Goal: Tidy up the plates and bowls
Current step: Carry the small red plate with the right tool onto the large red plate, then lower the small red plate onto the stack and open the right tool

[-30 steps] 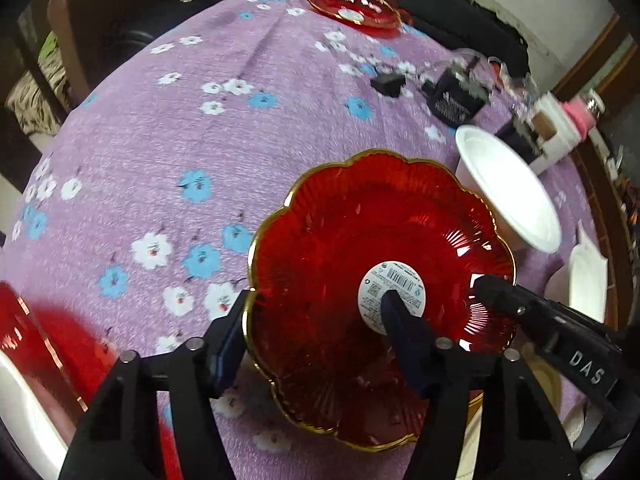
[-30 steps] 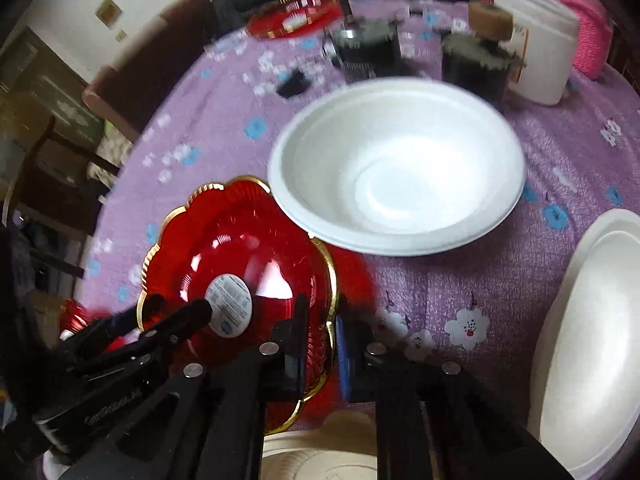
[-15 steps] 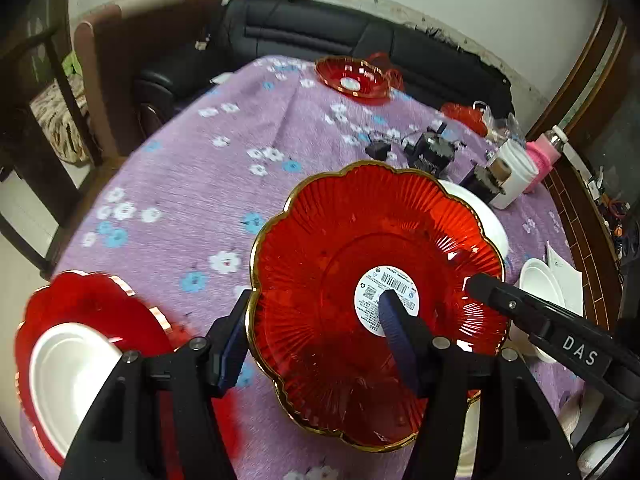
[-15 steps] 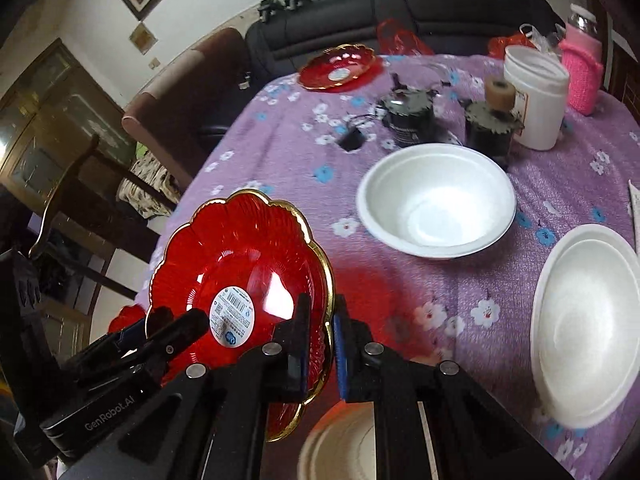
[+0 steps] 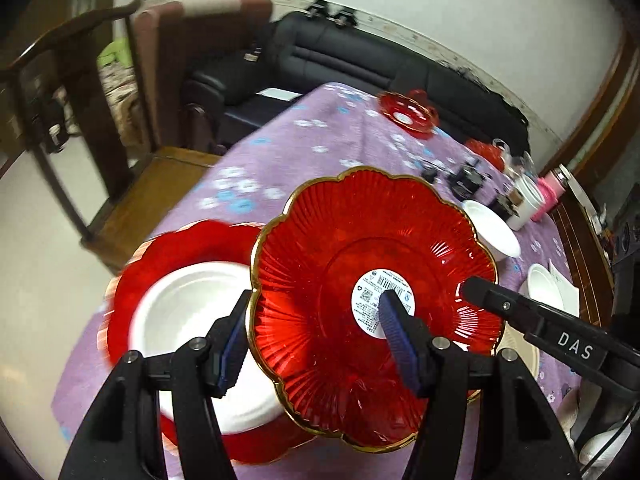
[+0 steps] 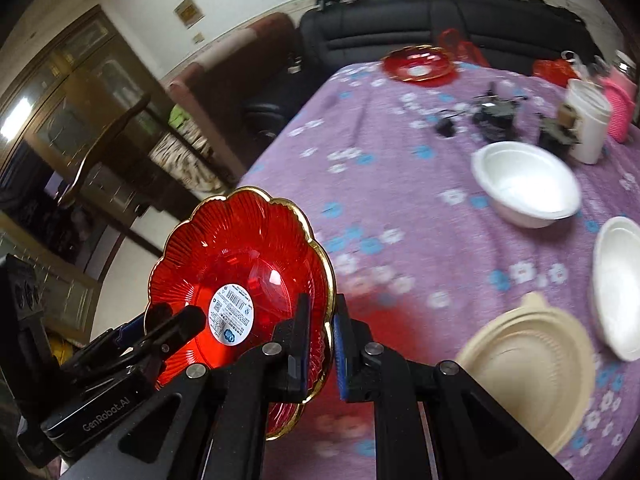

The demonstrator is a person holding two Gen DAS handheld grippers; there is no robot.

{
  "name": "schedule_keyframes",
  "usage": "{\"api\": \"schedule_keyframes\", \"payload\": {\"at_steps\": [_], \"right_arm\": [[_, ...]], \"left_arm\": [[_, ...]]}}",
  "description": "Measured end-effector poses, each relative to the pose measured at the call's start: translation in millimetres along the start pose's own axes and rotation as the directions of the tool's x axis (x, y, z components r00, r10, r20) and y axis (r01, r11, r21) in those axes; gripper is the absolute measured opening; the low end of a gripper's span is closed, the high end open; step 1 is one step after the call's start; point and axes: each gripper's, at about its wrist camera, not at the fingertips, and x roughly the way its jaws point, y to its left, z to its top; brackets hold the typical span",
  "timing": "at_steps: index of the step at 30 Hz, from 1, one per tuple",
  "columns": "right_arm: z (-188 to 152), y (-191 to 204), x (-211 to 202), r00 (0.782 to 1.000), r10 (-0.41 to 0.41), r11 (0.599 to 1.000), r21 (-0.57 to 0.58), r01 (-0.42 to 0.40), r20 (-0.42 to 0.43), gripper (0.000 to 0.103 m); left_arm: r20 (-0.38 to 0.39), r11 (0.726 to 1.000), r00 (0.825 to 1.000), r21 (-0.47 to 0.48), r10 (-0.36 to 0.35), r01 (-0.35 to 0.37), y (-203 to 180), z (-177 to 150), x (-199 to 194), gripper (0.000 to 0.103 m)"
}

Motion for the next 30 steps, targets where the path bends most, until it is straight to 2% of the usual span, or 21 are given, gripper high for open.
{"api": "schedule_keyframes", "payload": {"at_steps": [6, 12, 21, 27, 30], "right_arm": [[-19, 51, 33, 0.998, 0.017, 0.997, -0.069, -0.021, -0.064, 0.012], [-29, 70, 69, 0.992, 0.006, 0.996, -0.084, -0.016, -0.125, 0.013], [-30, 80, 88, 0.99, -0.047, 0.994, -0.109, 0.033, -0.135, 0.014], [-27, 82, 94, 0.986, -0.114, 0.985, -0.14, 0.097, -0.12, 0.019], [-26, 79, 91, 0.988, -0.124, 0.985, -0.131, 0.111, -0.096, 0.02]], "left_arm": [[-0.004, 0.995, 0.999, -0.086, 0.052, -0.052, 59, -17, -13, 0.062], [-0.043, 0.985, 0.997, -0.157, 0.068, -0.074, 99, -28, -6, 0.062], [-0.078, 0.983, 0.995, -0.167, 0.063, -0.075, 114, -27, 10, 0.062], [-0.08, 0.988, 0.995, -0.14, 0.056, -0.067, 105, -25, 10, 0.062], [-0.051, 0.99, 0.997, -0.129, 0.051, -0.057, 104, -23, 4, 0.062]]}}
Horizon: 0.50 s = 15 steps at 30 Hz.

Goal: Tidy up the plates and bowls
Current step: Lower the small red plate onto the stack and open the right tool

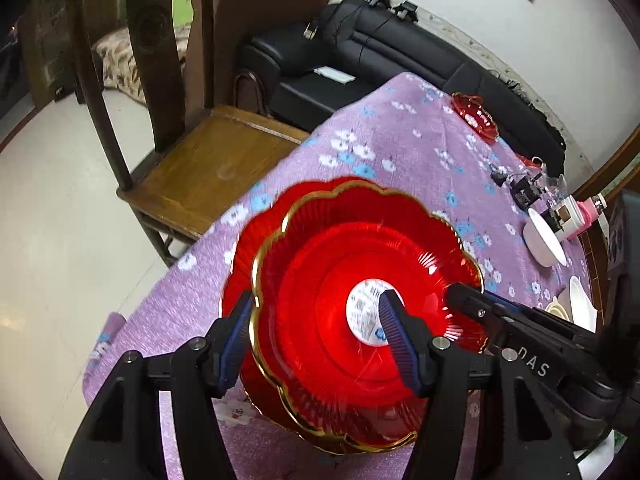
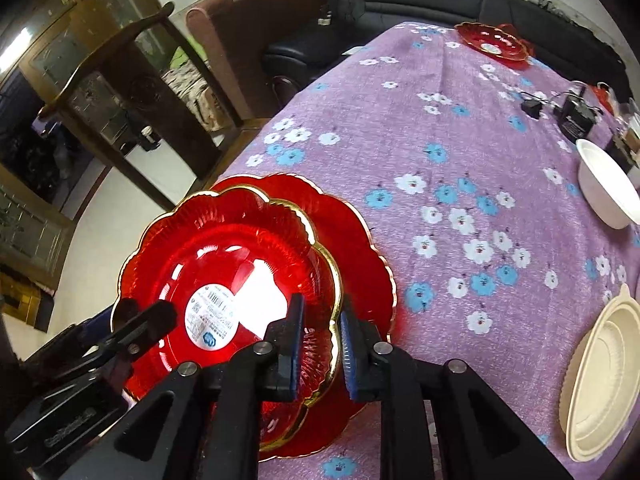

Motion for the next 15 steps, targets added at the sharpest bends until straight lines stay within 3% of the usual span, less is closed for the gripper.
{"api": "schedule_keyframes", "payload": {"at_steps": [8, 11, 15], "right_arm": [[-2, -7, -22, 0.992, -0.003, 1.0, 0.028, 0.0, 0.125, 0.03], [-10, -13, -39, 0.984, 0.003, 0.999, 0.033, -0.009, 0.176, 0.033], [-38, -23, -69, 0.963, -0.017, 1.0, 0.013, 0.014, 0.268, 0.042]], "left_arm": [[0.053, 1.0, 0.998, -0.023, -0.018, 0.019, 10, 2, -18, 0.062], [0.099, 0.999, 0.995, -0.034, -0.015, 0.019, 12, -6, -34, 0.063], [0.189, 1.0, 0.982, 0.002, -0.027, 0.027, -4, -27, -63, 0.072]]}}
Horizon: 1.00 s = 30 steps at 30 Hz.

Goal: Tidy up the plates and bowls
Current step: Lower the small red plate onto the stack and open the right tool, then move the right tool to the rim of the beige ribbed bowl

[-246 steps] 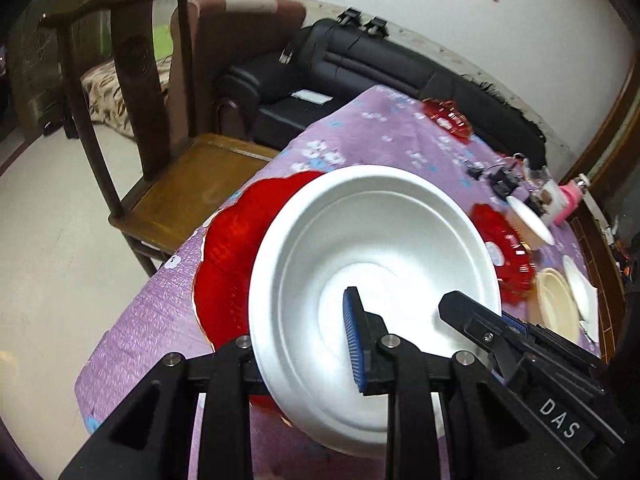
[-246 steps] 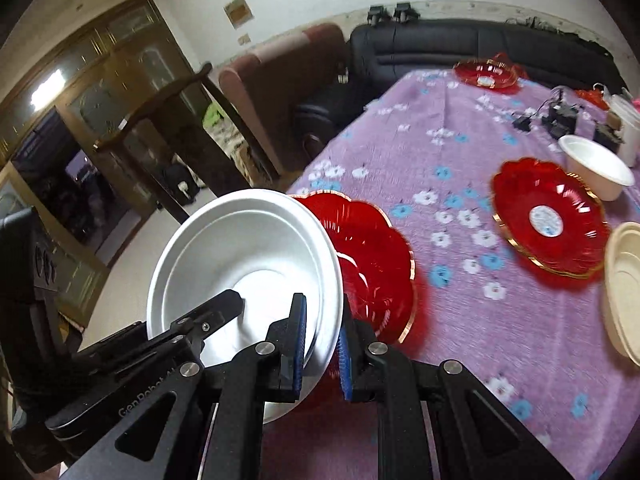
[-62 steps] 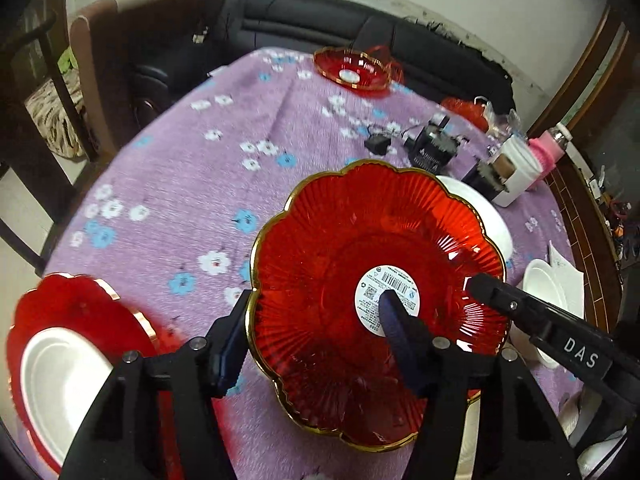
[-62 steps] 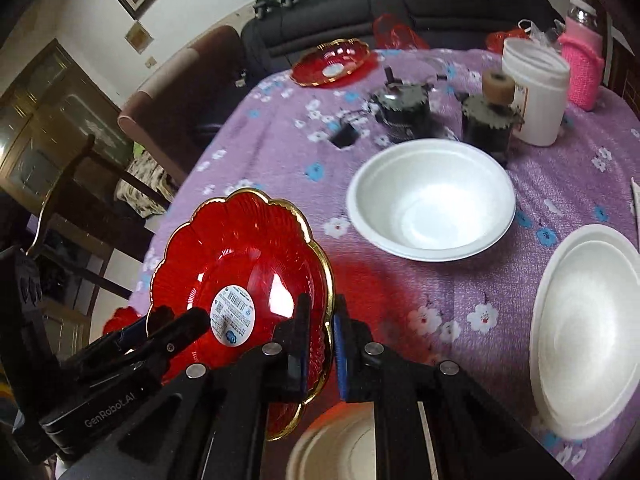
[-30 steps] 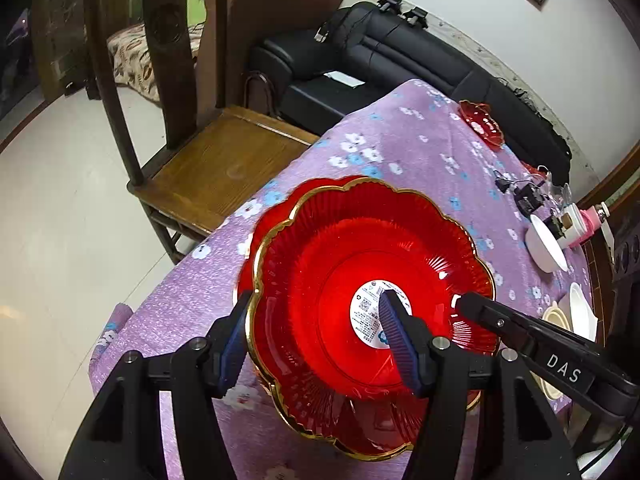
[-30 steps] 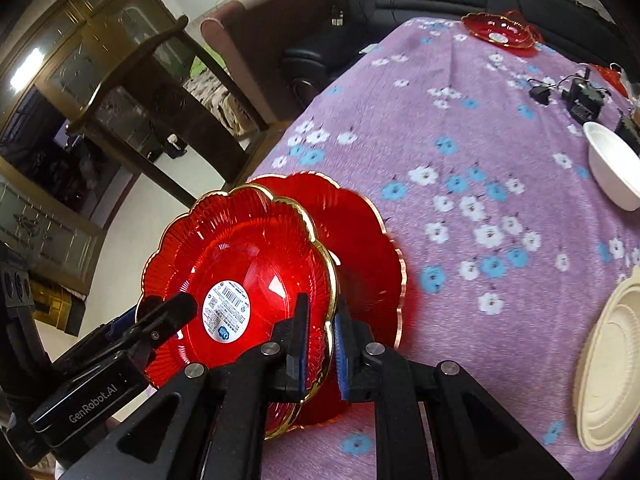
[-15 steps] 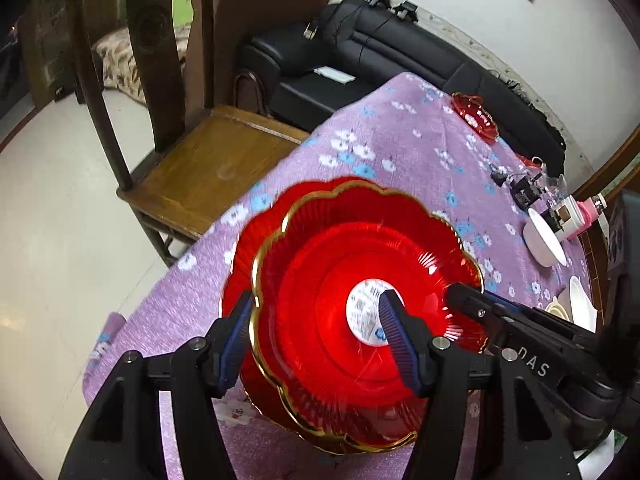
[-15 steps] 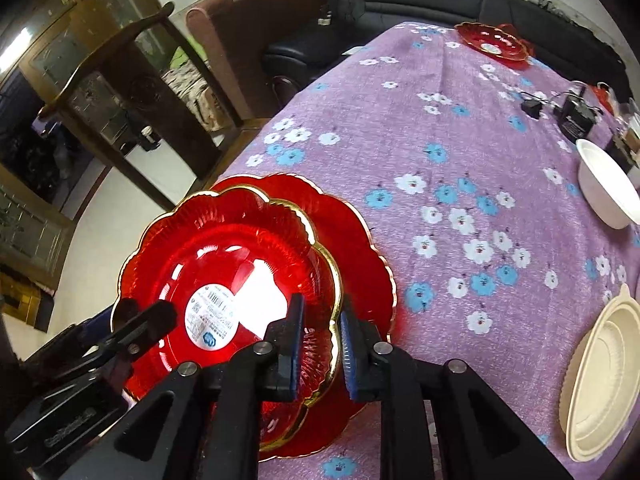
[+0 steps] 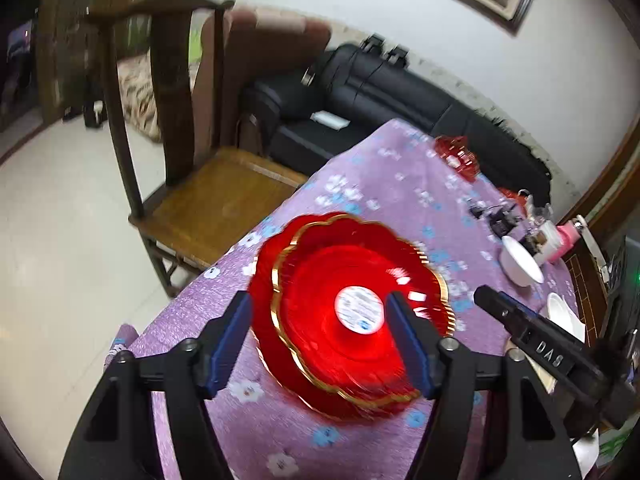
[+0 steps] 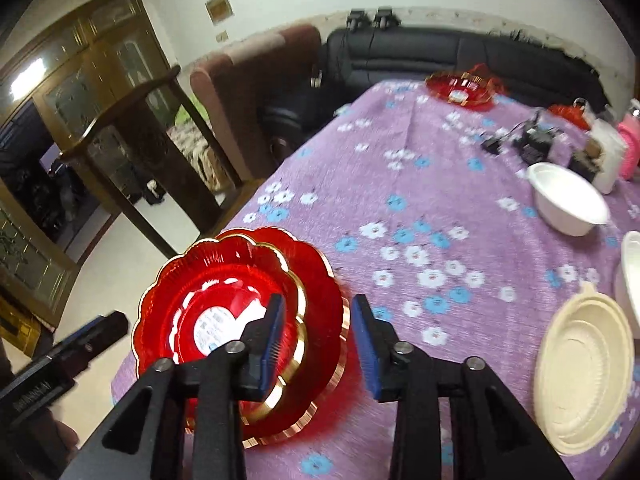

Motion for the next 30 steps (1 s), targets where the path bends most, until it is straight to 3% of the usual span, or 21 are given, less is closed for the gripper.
{"api": "schedule_keyframes", "payload": {"at_steps": [5, 6, 10, 12, 14, 17, 21, 30], "right_arm": [[-33, -15, -44, 0.986, -0.095, 0.994, -0.045, 0.102, 0.136, 0.058], [-41, -21, -54, 0.977, -0.127, 0.989, -0.047, 0.137, 0.169, 0.058], [-57, -42, -80, 0.949, -0.21, 0.975, -0.027, 0.222, 0.236, 0.076], [-63, -55, -95, 0.93, -0.243, 0.967, -0.009, 0.255, 0.277, 0.077], [-67, -67, -106, 0.909, -0.279, 0.957, 0.009, 0.291, 0.309, 0.087], [-72, -90, -119, 0.882, -0.325, 0.943, 0.049, 0.328, 0.341, 0.091], [-76, -135, -128, 0.881, -0.358, 0.934, 0.133, 0.332, 0.308, 0.092], [-81, -211, -134, 0.85, -0.437, 0.895, 0.236, 0.379, 0.295, 0.091]], "left_arm": [[0.165, 0.993, 0.986, 0.116, -0.011, -0.008, -46, -30, -40, 0.083], [0.186, 0.991, 0.982, 0.135, -0.017, -0.009, -54, -36, -45, 0.085], [0.28, 0.975, 0.96, 0.218, -0.029, -0.034, -90, -61, -65, 0.091], [0.3, 0.966, 0.953, 0.256, -0.047, -0.033, -107, -72, -71, 0.095], [0.283, 0.956, 0.956, 0.295, -0.075, -0.012, -124, -81, -71, 0.096], [0.246, 0.941, 0.965, 0.34, -0.092, 0.004, -146, -93, -65, 0.096], [0.197, 0.924, 0.974, 0.38, -0.109, 0.027, -170, -106, -57, 0.096], [0.088, 0.914, 0.99, 0.399, -0.112, 0.068, -206, -127, -27, 0.096]]}}
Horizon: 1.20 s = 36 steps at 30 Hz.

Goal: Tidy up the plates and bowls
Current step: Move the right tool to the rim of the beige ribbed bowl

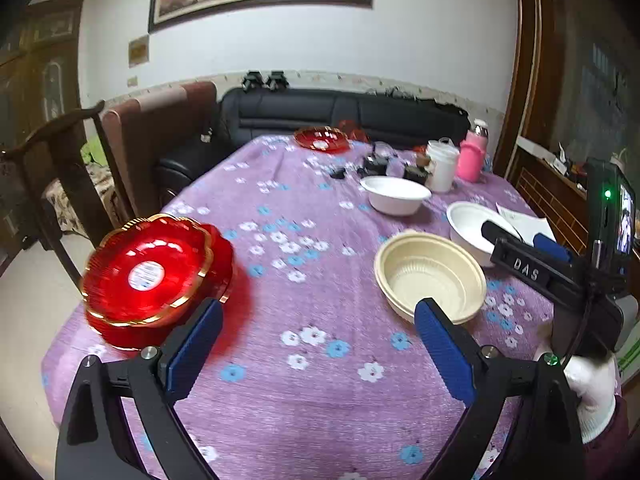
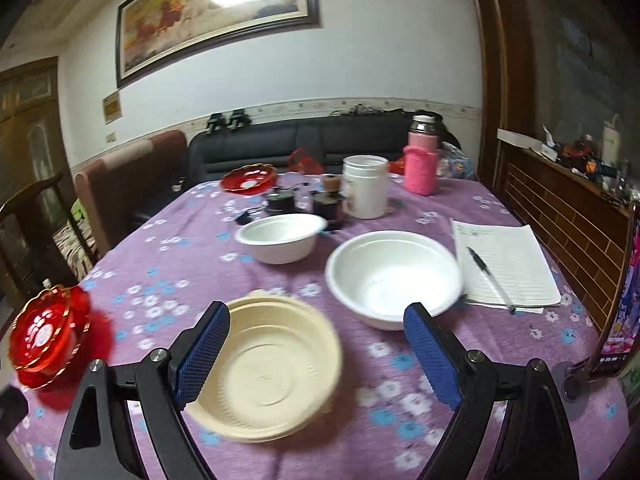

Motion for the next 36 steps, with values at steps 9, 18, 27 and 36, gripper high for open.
{"api": "schedule_keyframes", "payload": {"at_steps": [9, 18, 27, 36], "right_arm": [[-16, -24, 29, 1.0, -0.02, 0.999, 0.026, 0.021, -0.022, 0.091], [-18, -30, 31, 0.998, 0.031, 0.999, 0.042, -0.029, -0.057, 0.09], [-21, -51, 48, 0.982, 0.122, 0.978, 0.184, -0.094, -0.147, 0.073], [-28, -38, 54, 0.969, 0.161, 0.977, 0.17, -0.129, -0.189, 0.067]], "left_arm": [[-0.086, 1.0, 0.996, -0.004, -0.016, 0.016, -20, -1, 39, 0.096], [-0.172, 0.996, 0.982, -0.046, -0.082, 0.075, -37, -1, 79, 0.096], [-0.21, 0.994, 0.973, -0.075, -0.093, 0.078, -35, 13, 103, 0.096], [-0.3, 0.988, 0.945, -0.117, -0.131, 0.099, -44, 20, 152, 0.096]]}}
